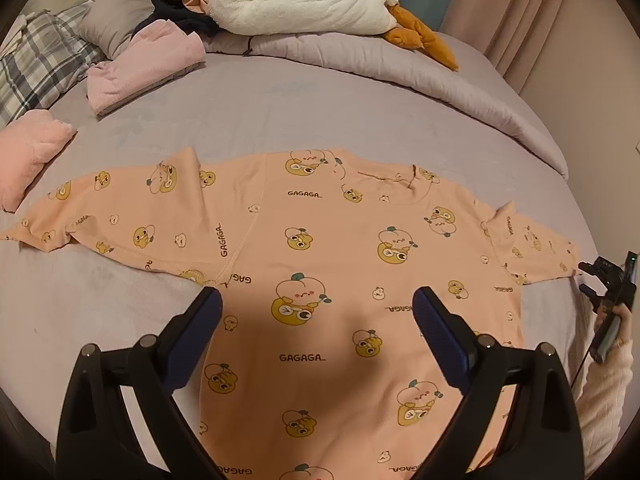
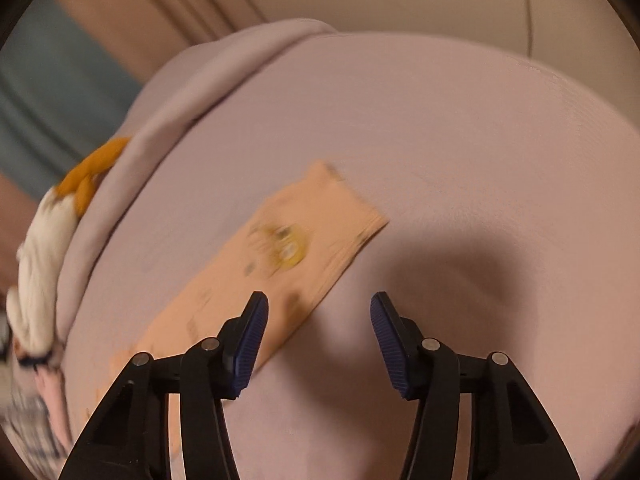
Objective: Fold small clothes
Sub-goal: 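Move the right tool to the romper sleeve cuff and close on it, then lift the sleeve with the right tool and fold it across the romper body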
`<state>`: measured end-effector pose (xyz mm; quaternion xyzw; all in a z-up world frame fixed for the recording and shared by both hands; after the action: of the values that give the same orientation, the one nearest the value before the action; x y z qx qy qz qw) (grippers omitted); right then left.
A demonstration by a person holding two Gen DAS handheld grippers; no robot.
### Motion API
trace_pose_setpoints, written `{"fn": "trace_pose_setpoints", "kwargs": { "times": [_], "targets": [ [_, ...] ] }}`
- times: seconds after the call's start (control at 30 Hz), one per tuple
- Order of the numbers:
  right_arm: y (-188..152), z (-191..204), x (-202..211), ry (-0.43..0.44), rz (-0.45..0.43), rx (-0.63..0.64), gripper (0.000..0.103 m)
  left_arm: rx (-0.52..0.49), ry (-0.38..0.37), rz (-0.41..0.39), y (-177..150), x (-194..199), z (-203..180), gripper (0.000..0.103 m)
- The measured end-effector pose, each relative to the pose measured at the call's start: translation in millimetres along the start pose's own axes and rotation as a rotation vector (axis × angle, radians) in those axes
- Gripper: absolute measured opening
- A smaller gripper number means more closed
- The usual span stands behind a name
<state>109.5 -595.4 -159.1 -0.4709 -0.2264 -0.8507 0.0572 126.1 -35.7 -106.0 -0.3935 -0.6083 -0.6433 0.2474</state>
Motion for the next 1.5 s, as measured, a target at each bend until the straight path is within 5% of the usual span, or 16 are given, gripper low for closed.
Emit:
{"fn": "trace_pose_setpoints", "kwargs": {
  "times": [0.1,0.23,0.47,0.7,0.9,1.13,1.5],
  "targets": [
    [8.7,-4.0,-12.1,0.043,-0.014,-0.06,0.049,-0.005,0.026,0.003,0.7,0.2,2.2,0.095],
    [16.8,0.7,-18.3,0.036,-0.03,-0.055,0.008,0.006,0.039,0.001,-0.4,1.8,8.0,0.095],
    [25.0,18.9,15.9,0.043,-0.115,-0.008,0.007,0.023,0.046,0.001,-3.9,7.2,19.1,0.095],
    [4.9,110.2,104.5,0.14,-0.265,0.207,0.007,0.049,0.043,-0.011,-8.6,17.0,34.7,0.095],
    [-51.8,194.7,148.8,0.289,-0.253,0.406,0.007,0.048,0.045,-0.012,-12.4,25.8,44.8,0.095],
    [-148.0,265.7,153.1,0.432,-0.106,0.611,0.007,0.059,0.046,-0.036,-13.6,38.5,60.8,0.095],
    [-290.7,293.2,91.9,0.407,0.147,0.846,0.007,0.112,0.051,-0.041,-22.5,39.2,92.0,0.095]
  ]
}}
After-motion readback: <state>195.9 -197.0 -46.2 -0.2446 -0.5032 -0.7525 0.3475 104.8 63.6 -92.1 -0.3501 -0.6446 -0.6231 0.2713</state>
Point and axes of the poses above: each gripper's, at about its wrist camera, not at the fingertips, and x roughly against the way its jaws point, z to its left, y to its top, the point moved 4 cm from there along -x, roughly the way its jaws point, and after that the axes turned 14 degrees about -x, right-handed, at the moved point
